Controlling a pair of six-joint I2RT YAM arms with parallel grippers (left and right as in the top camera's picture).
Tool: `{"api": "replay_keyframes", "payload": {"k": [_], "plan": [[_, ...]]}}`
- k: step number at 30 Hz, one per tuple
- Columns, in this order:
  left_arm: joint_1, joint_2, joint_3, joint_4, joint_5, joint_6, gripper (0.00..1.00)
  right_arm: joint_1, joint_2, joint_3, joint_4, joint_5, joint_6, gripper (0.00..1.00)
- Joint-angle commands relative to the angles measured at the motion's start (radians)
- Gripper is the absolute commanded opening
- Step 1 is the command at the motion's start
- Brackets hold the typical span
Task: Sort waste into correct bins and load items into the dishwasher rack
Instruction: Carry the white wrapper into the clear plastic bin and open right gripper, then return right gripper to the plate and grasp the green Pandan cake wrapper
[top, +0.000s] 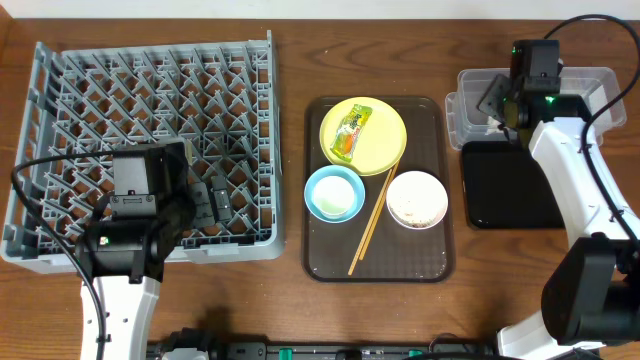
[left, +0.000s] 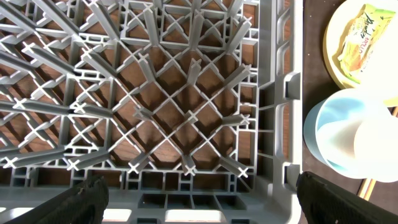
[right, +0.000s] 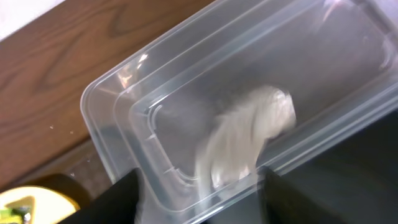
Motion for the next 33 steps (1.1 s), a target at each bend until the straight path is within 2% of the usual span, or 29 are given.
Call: {"api": "replay_keyframes", "payload": {"k": [1,5,8,13,20,28,33], "plan": [[-0.002,0.003,0.025,-0.001,0.003,0.013,0.98,-0.002,-0.027,0.000,0.038,-0.053,0.012,0.75],[-0.002,0.003,0.025,0.000,0.002,0.013,0.98,0.013,-0.057,0.000,0.092,-0.164,-0.023,0.75],[-0.002,0.003,0.025,0.000,0.003,0.013,0.98,0.051,-0.059,0.000,0.138,-0.290,-0.121,0.74],[-0.002,0.003,0.025,0.000,0.003,0.013,0.98,0.166,-0.033,-0.001,0.138,-0.308,-0.198,0.76],[-0.002,0.003,0.025,-0.001,0.003,0.013,0.98,0.327,0.091,-0.001,0.194,-0.258,-0.169,0.77],[-0.002,0.003,0.025,0.000,0.003,0.013,0.98,0.437,0.280,-0.001,0.329,-0.218,-0.106,0.77],[-0.002,0.003,0.025,-0.001,0.003,0.013,0.98,0.489,0.366,-0.001,0.397,-0.179,-0.100,0.73]]}}
